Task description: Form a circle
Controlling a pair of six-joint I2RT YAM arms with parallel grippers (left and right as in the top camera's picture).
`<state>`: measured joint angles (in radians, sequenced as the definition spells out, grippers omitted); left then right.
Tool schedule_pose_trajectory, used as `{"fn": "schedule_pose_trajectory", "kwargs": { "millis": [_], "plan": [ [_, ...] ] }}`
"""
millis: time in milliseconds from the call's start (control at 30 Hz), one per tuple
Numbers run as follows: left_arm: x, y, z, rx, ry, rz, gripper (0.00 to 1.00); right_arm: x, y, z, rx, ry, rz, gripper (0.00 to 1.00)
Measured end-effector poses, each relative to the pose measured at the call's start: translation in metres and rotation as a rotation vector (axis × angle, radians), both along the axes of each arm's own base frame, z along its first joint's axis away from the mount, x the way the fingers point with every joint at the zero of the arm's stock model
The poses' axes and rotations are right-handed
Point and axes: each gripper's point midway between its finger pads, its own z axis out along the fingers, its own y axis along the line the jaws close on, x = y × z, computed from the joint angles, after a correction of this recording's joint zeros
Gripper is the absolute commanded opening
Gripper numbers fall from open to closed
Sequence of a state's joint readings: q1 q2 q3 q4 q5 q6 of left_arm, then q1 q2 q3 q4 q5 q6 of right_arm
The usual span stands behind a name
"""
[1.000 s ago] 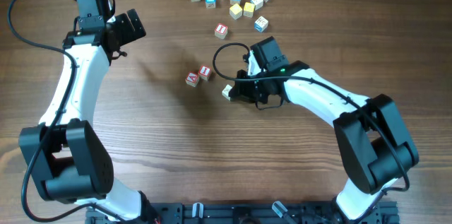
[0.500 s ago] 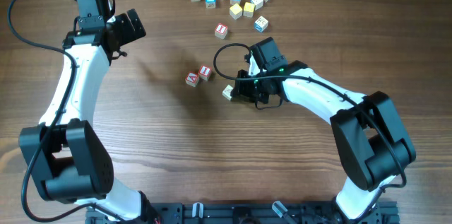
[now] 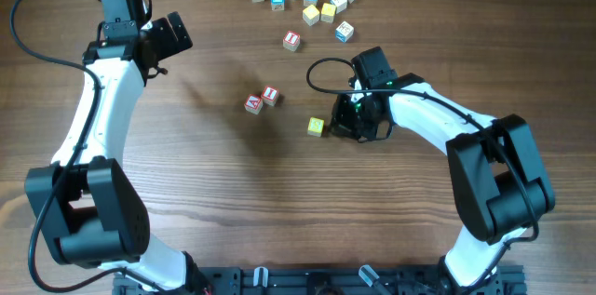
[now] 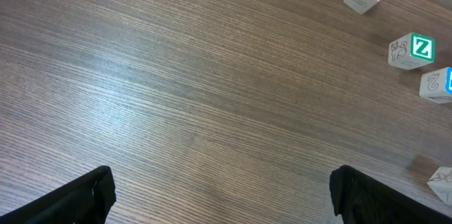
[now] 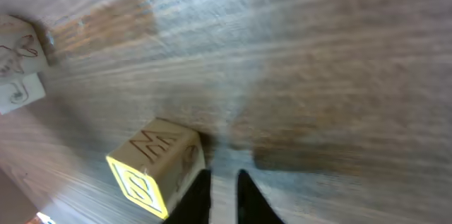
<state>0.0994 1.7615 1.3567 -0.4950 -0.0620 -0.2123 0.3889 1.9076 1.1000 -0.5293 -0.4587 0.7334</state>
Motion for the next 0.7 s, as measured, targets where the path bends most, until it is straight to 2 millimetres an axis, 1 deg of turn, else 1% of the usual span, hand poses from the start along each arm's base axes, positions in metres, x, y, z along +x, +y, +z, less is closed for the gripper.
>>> {"fn": "schedule_pose_trajectory", "kwargs": {
  "millis": [33, 100, 167, 200, 267, 300, 333, 400, 433, 500, 633, 700],
  "plan": [
    [0.000, 0.000, 0.000, 0.000, 0.000, 0.000, 1.00, -0.004, -0.002, -0.001, -0.008, 0.020, 0.000, 0.23],
    [0.000, 0.000, 0.000, 0.000, -0.001, 0.000, 1.00, -0.014, -0.007, 0.000, -0.042, 0.073, -0.001, 0.30],
    [0.000, 0.000, 0.000, 0.000, 0.000, 0.000, 1.00, -0.013, -0.011, 0.007, -0.073, 0.084, 0.003, 0.37],
    [0.000, 0.000, 0.000, 0.000, 0.000, 0.000, 1.00, -0.010, -0.012, 0.013, -0.085, 0.073, 0.008, 0.40],
    [0.000, 0.000, 0.000, 0.000, 0.000, 0.000, 1.00, 0.001, -0.008, 0.032, -0.084, 0.005, 0.029, 0.48],
    [0.000, 0.000, 0.000, 0.000, 0.000, 0.000, 1.00, 0.004, -0.003, 0.040, -0.085, -0.031, 0.046, 0.54],
    [0.000, 0.000, 0.000, 0.000, 0.000, 0.000, 1.00, 0.004, 0.001, 0.044, -0.098, -0.057, 0.066, 0.60],
    [0.000, 0.000, 0.000, 0.000, 0.000, 0.000, 1.00, -0.001, 0.008, 0.043, -0.141, -0.085, 0.104, 0.63],
    [0.000, 0.000, 0.000, 0.000, -0.001, 0.000, 1.00, -0.004, 0.012, 0.042, -0.164, -0.097, 0.119, 0.69],
    [0.000, 0.000, 0.000, 0.000, 0.000, 0.000, 1.00, -0.005, 0.021, 0.041, -0.194, -0.136, 0.143, 0.72],
    [0.000, 0.000, 0.000, 0.000, 0.000, 0.000, 1.00, -0.005, 0.030, 0.040, -0.260, -0.195, 0.141, 0.74],
    [0.000, 0.000, 0.000, 0.000, 0.000, 0.000, 1.00, -0.002, 0.034, 0.040, -0.272, -0.223, 0.140, 0.78]
  ]
}}
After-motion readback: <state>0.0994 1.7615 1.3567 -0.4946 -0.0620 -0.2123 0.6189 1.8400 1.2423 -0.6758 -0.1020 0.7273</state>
